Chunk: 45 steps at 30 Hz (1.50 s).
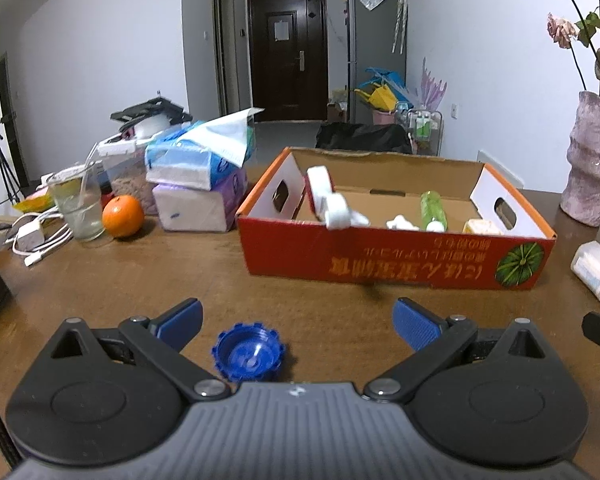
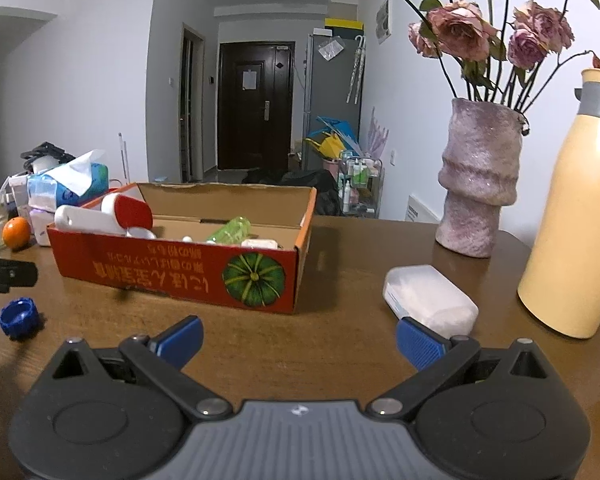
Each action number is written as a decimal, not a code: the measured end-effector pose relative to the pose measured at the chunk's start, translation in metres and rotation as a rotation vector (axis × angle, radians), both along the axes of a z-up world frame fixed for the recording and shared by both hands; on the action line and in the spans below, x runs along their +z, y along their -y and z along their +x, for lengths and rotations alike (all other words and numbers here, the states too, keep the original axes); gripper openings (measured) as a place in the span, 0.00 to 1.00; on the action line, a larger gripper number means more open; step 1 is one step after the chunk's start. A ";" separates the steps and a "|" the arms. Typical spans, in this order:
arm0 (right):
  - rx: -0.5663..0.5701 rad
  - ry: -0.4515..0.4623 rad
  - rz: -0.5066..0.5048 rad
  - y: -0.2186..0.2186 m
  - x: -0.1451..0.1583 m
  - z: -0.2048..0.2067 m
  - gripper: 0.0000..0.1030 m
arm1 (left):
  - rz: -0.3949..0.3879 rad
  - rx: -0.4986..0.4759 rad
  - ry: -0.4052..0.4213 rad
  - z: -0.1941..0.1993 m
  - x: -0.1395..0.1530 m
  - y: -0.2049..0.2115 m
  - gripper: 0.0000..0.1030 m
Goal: Organize rigid objects
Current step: 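Grasp the blue bottle cap with the left tool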
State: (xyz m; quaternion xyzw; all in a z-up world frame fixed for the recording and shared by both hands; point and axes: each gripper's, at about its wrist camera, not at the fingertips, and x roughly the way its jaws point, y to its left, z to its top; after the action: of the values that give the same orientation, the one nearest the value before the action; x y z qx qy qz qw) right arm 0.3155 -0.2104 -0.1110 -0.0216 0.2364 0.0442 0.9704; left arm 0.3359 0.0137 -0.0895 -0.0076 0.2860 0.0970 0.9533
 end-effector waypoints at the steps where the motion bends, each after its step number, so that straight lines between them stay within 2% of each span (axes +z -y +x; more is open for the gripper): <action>1: -0.003 -0.003 0.000 0.001 -0.001 -0.002 1.00 | -0.003 0.001 -0.005 -0.002 -0.001 -0.001 1.00; 14: -0.063 -0.040 0.011 0.018 -0.009 -0.023 1.00 | -0.031 0.019 -0.103 -0.014 -0.024 -0.023 1.00; 24: -0.082 -0.055 0.009 0.022 -0.013 -0.022 1.00 | -0.075 0.062 -0.136 0.008 -0.042 -0.043 1.00; 28: -0.081 -0.061 0.010 0.021 -0.015 -0.021 1.00 | -0.083 0.075 -0.127 0.015 -0.044 -0.051 0.97; 31: -0.081 -0.064 0.007 0.021 -0.016 -0.020 1.00 | -0.085 0.073 -0.138 0.021 -0.047 -0.053 0.87; 33: -0.082 -0.066 0.005 0.021 -0.017 -0.020 1.00 | -0.097 0.064 -0.154 0.024 -0.049 -0.055 0.74; 34: -0.082 -0.067 0.005 0.020 -0.017 -0.019 1.00 | -0.098 0.063 -0.162 0.025 -0.051 -0.055 0.71; 35: -0.083 -0.068 0.005 0.020 -0.018 -0.019 1.00 | -0.100 0.060 -0.168 0.026 -0.052 -0.055 0.62; 38: -0.082 -0.070 0.007 0.020 -0.018 -0.019 1.00 | -0.097 0.050 -0.160 0.024 -0.052 -0.053 0.51; 45: -0.081 -0.075 0.010 0.022 -0.020 -0.017 1.00 | -0.102 0.042 -0.148 0.021 -0.050 -0.053 0.50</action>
State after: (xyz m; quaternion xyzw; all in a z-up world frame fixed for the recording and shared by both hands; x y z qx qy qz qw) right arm 0.2981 -0.2320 -0.1310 -0.0056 0.2732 0.0070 0.9619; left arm 0.3570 0.0664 -0.1392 -0.0550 0.3603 0.1025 0.9256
